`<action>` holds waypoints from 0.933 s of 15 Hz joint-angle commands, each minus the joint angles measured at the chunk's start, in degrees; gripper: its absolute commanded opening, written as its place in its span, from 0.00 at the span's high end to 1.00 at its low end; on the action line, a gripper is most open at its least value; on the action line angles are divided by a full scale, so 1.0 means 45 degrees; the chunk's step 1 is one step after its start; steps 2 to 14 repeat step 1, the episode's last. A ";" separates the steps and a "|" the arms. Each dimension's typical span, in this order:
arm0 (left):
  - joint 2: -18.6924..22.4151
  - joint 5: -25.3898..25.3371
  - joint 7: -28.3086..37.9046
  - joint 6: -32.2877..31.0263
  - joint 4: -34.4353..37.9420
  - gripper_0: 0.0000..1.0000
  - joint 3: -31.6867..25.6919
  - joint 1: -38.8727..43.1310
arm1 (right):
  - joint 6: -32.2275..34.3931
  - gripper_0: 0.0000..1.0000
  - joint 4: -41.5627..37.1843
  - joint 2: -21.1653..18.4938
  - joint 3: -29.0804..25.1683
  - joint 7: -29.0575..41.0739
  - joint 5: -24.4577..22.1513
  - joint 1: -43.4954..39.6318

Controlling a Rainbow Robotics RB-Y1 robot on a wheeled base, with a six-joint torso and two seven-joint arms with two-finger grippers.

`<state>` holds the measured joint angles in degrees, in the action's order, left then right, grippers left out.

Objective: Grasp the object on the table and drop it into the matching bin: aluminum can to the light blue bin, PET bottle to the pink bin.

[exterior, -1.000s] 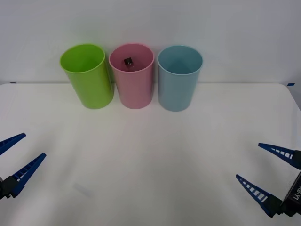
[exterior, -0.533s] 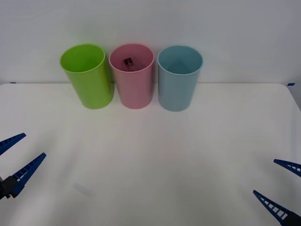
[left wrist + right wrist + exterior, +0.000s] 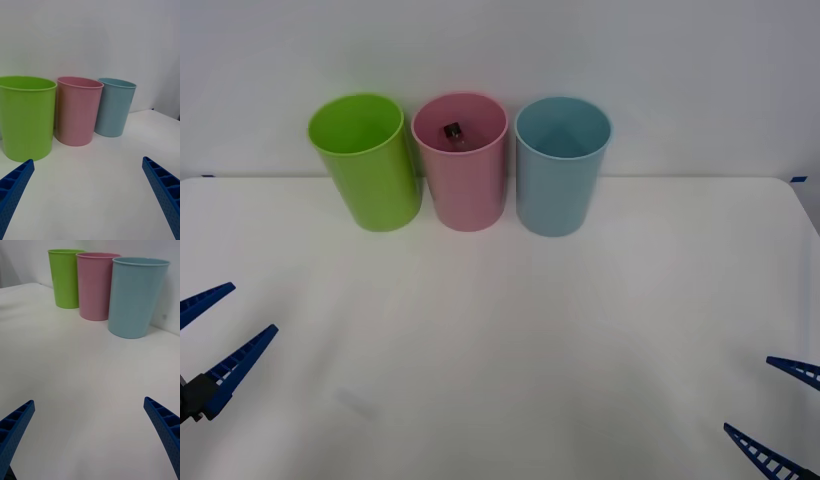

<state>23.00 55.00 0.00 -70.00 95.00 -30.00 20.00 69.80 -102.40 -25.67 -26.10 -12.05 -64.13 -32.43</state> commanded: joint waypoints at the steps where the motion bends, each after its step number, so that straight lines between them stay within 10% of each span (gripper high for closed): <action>1: 0.0000 0.0000 0.0000 0.0000 0.0000 0.00 0.0000 0.0000 | -0.0002 0.00 0.0001 0.0001 0.0000 0.0002 -0.0007 -0.0001; 14: 0.0000 0.0000 0.0000 0.0000 0.0000 0.00 0.0000 0.0000 | -0.0002 0.00 0.0001 0.0001 0.0000 0.0002 -0.0007 -0.0001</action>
